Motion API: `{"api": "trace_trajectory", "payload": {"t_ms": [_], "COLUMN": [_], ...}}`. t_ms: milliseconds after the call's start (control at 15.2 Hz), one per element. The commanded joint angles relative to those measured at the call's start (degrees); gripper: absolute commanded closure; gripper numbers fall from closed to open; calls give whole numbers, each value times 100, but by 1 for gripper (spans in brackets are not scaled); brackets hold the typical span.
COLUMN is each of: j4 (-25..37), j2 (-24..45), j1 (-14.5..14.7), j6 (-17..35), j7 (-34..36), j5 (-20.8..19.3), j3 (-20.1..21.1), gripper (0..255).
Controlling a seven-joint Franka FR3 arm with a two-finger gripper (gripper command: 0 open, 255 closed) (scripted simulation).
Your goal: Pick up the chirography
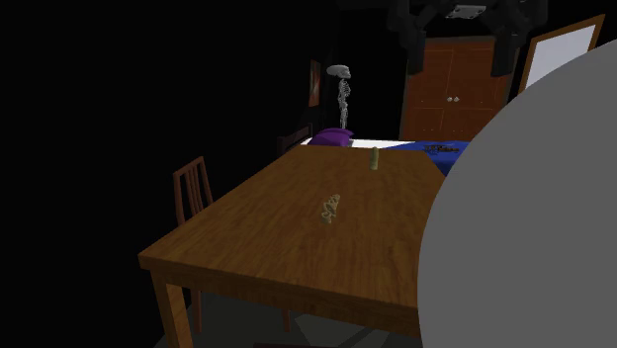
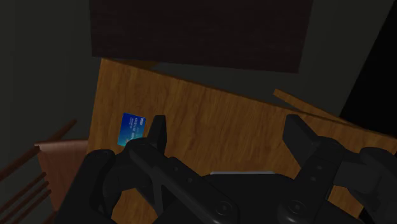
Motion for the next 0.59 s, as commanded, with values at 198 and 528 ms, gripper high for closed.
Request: {"api": "trace_trajectory", "payload": {"t_ms": [198, 528], "j4": [-80, -42], "j2": [478, 1400], "j1": [25, 64], "j6": [605, 1571], "j7": [148, 382], "j5": [101, 226], "j3": [113, 287], "gripper": [0, 0]}}
